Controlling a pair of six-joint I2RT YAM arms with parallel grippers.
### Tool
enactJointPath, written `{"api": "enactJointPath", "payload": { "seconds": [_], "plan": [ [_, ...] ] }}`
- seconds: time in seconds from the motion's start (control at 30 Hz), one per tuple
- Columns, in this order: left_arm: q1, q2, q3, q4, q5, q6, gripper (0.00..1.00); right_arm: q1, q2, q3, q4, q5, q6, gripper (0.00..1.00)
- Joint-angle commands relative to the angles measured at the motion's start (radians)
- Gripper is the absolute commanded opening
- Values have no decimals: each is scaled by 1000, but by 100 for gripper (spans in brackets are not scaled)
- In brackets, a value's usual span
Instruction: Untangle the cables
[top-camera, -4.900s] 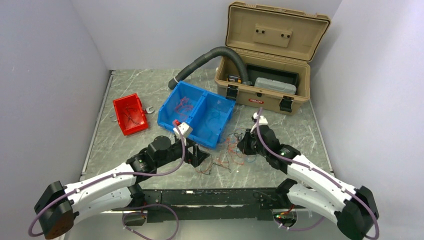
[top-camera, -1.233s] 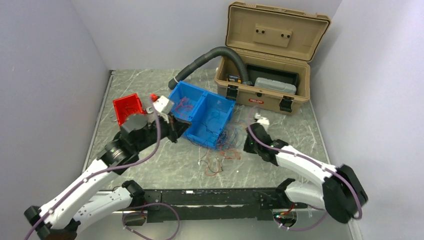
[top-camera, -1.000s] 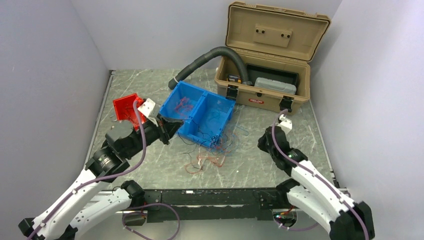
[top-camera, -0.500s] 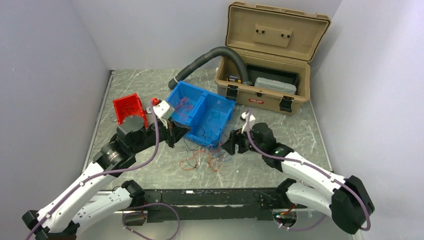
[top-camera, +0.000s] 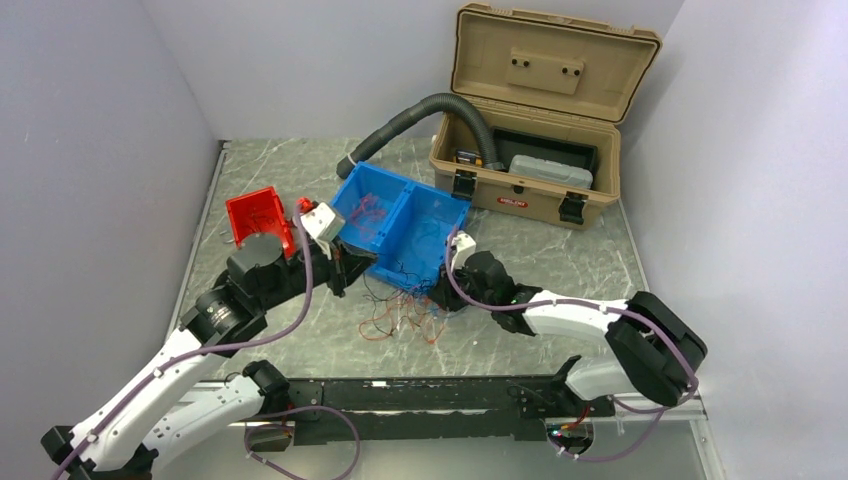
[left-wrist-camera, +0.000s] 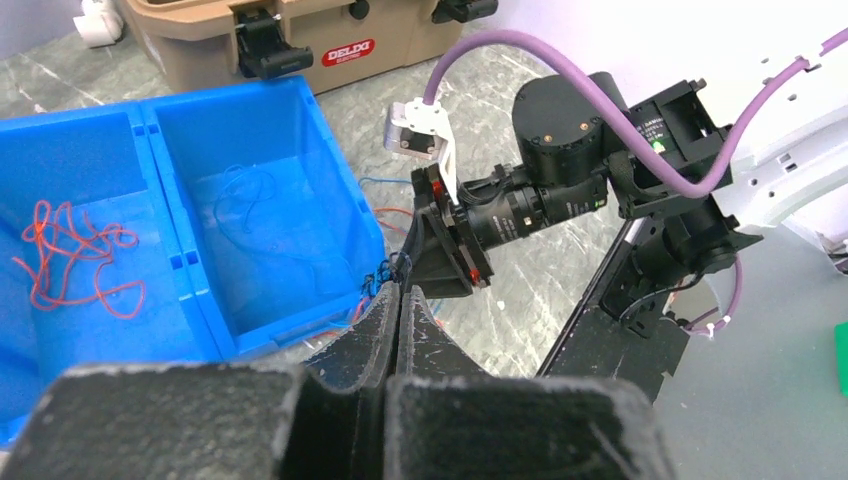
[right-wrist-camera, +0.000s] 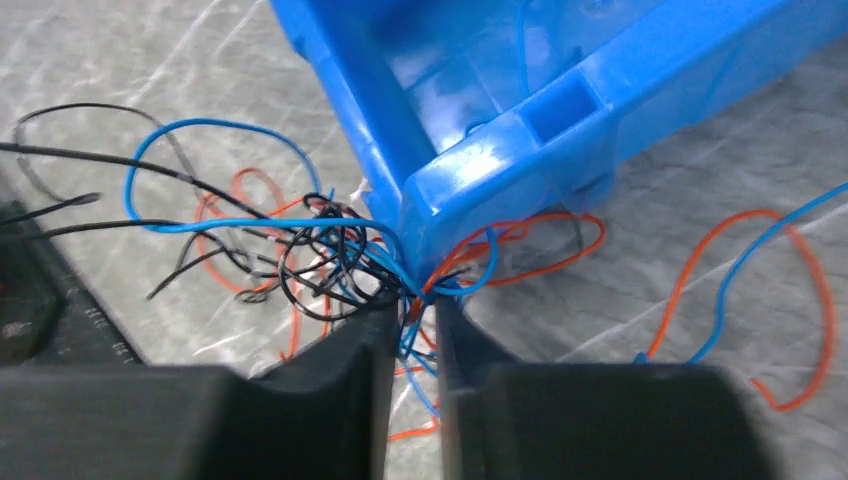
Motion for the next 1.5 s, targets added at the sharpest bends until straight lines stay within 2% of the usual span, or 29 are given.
{"api": "enactJointPath", "payload": {
  "seconds": [0.0, 0.07, 0.27, 0.43, 0.67, 0.87, 0.97, 1.1, 1.13, 1.2, 1.33, 1.4, 1.47],
  "plan": [
    [4, -19, 64, -32, -115, 10, 0, 10, -10, 34, 55, 217, 116, 9],
    [3, -47, 71, -67, -226, 3, 0, 11, -89, -13, 10, 320, 174, 1],
    [4, -124, 79, -162, -539, -14, 0, -32, -354, -54, -375, 610, 351, 0],
    [6, -168, 74, -186, -637, -27, 0, -116, -512, -28, -667, 773, 508, 0],
    [9, -160, 107, -320, -892, -109, 0, -366, -575, 15, -996, 889, 831, 0],
    [9, -193, 144, -446, -1101, -210, 0, -393, -619, 32, -1249, 1024, 1132, 0],
    [11, -220, 119, -417, -1079, -182, 0, -392, -655, 32, -1179, 1020, 1028, 0],
    [11, -210, 148, -518, -1197, -265, 0, -393, -655, 69, -1285, 1100, 1124, 0],
    [11, -202, 170, -575, -1244, -284, 0, -394, -651, 82, -1356, 1126, 1162, 0],
    [10, -187, 234, -702, -1348, -374, 0, -394, -654, 108, -1536, 1166, 1400, 0],
    [9, -197, 281, -814, -1462, -460, 0, -394, -734, 104, -1481, 1209, 1290, 0],
    [10, -220, 260, -777, -1467, -430, 0, -394, -750, 94, -1392, 1207, 1161, 0],
    [9, -244, 231, -721, -1436, -378, 0, -394, -740, 96, -1373, 1193, 1123, 0]
  ]
}}
